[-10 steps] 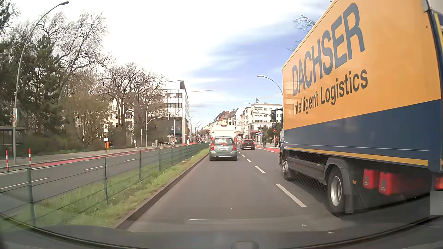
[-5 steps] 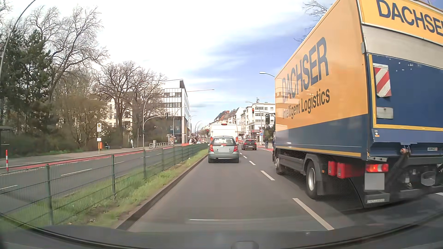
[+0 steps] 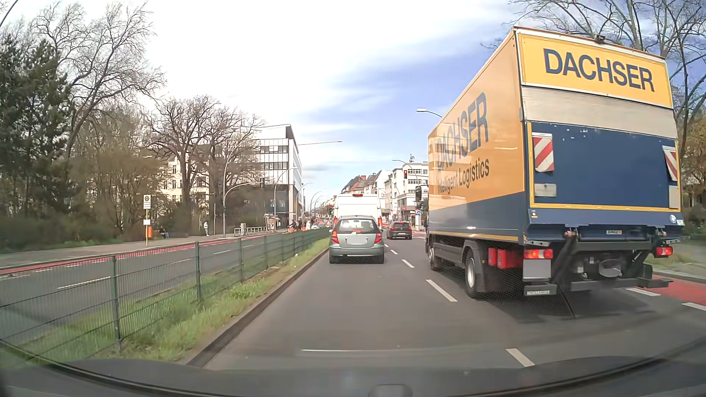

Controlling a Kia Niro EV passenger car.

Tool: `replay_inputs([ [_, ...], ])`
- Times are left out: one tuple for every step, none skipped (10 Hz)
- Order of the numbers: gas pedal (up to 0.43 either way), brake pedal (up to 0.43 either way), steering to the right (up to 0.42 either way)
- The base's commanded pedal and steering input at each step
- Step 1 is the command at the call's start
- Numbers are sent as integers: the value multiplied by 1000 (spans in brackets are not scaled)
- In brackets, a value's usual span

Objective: Follow the waypoints while adhering to traffic rules and regulations

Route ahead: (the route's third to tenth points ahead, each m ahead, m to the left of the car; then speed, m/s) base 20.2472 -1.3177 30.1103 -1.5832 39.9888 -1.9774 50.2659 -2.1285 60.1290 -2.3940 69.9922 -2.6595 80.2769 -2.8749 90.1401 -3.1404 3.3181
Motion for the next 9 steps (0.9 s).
replay_inputs([
  [0, 0, -2],
  [0, 0, -2],
  [0, 0, -1],
  [0, 0, -1],
  [0, 0, 0],
  [0, 0, 0],
  [0, 0, 0],
  [0, 0, 0],
  [0, 0, 0],
])
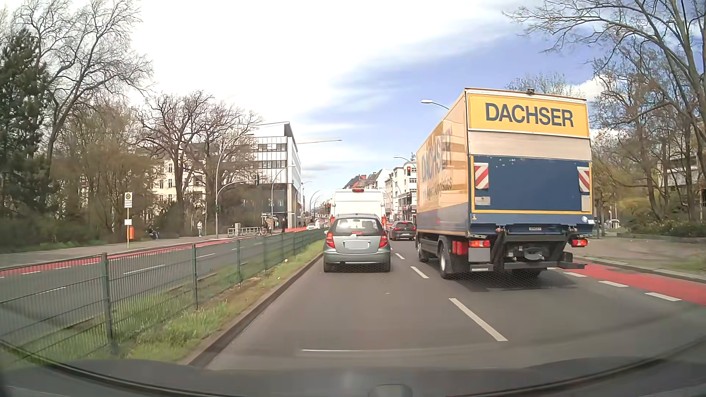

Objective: Follow the waypoints while adhering to traffic rules and regulations

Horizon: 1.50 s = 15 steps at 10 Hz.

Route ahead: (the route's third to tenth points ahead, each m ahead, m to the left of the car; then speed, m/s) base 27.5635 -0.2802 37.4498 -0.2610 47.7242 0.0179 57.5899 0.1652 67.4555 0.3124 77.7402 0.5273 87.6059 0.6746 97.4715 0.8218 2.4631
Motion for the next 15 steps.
replay_inputs([
  [0, 0, 0],
  [0, 0, 0],
  [0, 0, 0],
  [0, 0, 0],
  [0, 0, 0],
  [0, 0, 0],
  [0, 0, 0],
  [0, 0, 0],
  [0, 0, 0],
  [0, 0, 0],
  [0, 0, 0],
  [0, 0, 0],
  [0, 0, 0],
  [0, 0, 0],
  [0, 0, 0],
])
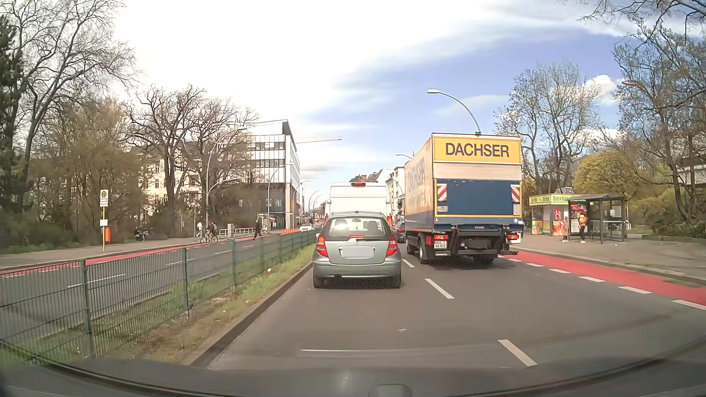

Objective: Follow the waypoints while adhering to traffic rules and regulations

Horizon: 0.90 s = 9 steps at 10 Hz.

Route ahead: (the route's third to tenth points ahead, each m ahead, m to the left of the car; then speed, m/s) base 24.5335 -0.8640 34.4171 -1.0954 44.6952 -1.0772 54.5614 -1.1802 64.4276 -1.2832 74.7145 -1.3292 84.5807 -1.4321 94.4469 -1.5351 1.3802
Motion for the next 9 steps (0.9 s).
replay_inputs([
  [0, 0, 0],
  [0, 0, 0],
  [0, 0, 0],
  [0, 0, 0],
  [0, 0, 0],
  [0, 0, 0],
  [0, 0, 0],
  [0, 0, 0],
  [0, 0, 0],
])
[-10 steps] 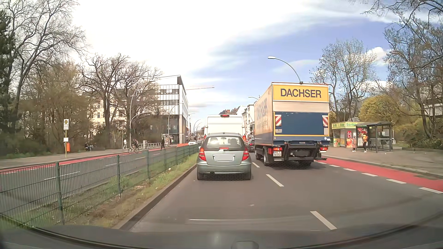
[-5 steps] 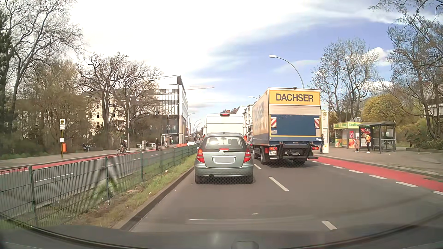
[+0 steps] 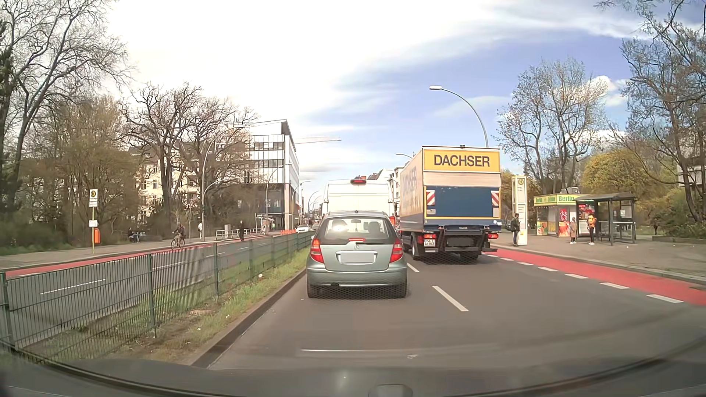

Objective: Follow the waypoints while adhering to traffic rules and regulations

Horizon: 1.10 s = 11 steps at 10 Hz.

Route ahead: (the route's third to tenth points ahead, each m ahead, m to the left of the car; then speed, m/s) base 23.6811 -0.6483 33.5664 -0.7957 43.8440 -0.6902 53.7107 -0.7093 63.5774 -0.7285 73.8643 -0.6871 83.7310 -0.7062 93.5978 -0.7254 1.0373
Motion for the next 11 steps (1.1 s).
replay_inputs([
  [0, 0, 0],
  [0, 0, 0],
  [0, 0, 0],
  [0, 0, 0],
  [0, 0, 0],
  [0, 0, 0],
  [0, 0, 0],
  [0, 0, 0],
  [0, 0, 0],
  [0, 0, 0],
  [0, 0, 0],
])
